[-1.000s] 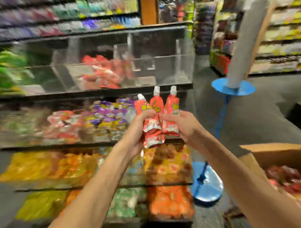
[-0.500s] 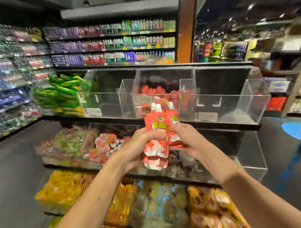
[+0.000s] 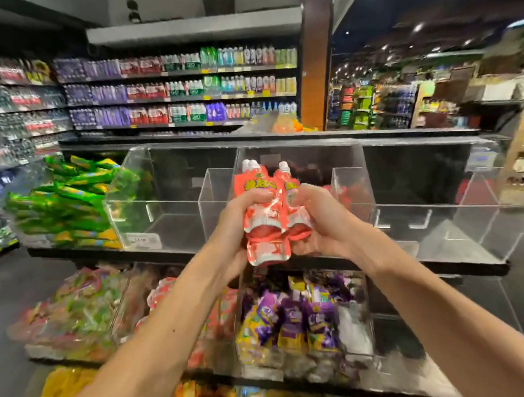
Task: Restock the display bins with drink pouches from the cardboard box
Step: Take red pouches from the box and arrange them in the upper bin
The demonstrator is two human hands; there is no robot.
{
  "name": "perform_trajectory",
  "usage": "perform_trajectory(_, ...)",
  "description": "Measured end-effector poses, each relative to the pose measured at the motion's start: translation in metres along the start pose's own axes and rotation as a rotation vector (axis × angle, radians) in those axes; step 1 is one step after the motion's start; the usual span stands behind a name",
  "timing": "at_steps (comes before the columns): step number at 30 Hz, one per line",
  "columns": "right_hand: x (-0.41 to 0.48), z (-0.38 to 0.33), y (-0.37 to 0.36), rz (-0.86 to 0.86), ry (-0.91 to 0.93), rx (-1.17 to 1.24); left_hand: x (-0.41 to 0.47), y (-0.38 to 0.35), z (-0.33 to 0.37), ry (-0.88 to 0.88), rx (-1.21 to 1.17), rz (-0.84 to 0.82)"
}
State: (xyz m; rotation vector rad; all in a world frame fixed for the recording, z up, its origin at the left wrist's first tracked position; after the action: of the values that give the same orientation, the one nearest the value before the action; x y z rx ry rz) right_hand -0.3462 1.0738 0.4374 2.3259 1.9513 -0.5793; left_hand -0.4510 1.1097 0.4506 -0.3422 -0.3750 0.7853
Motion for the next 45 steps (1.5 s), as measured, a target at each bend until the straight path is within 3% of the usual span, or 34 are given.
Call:
perform_trajectory(5,0.013,-0.024,0.015,-0.008,0.016,0.034,0.048,0.010,0.005,0.057,0.052,-0.077)
perform_trajectory(11,0.016,-0.058,0.070,0.706,0.119,-0.362,0.106,0.028,0.017,0.091,0.113,-0.147)
perform_trajectory(20,0.046,-0.091,0.092,1.152,0.052,-0.653,0.145,0.031,0.009,0.177,0.158,-0.183)
perform_trajectory(29,0.092,-0.098,0.090,1.245,-0.002,-0.851,0.155,0.028,-0.006,0.231,0.206,-0.127)
perform_trajectory(36,0.112,-0.099,0.101,1.189,-0.010,-0.845,0.158,0.024,-0.011,0.218,0.243,-0.134)
perform_trajectory(43,0.124,-0.094,0.099,1.064,-0.120,-1.282,0.154,0.025,-0.009,0.300,0.210,-0.151)
perform_trajectory(45,0.122,-0.101,0.094,1.047,-0.019,-1.254,0.155,0.030,-0.005,0.301,0.192,-0.130)
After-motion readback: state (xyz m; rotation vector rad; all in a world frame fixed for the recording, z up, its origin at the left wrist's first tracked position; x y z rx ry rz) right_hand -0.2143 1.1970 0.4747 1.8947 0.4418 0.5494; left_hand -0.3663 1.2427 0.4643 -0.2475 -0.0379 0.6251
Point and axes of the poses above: each hand's wrist, its own x-axis towards the middle knuckle, its own y-axis out of the back of the hand, z = x × y, the point moved 7 cm from there along x, towards the middle knuckle, and after that the axes turned 11 degrees about -y, right-handed, at the moved point
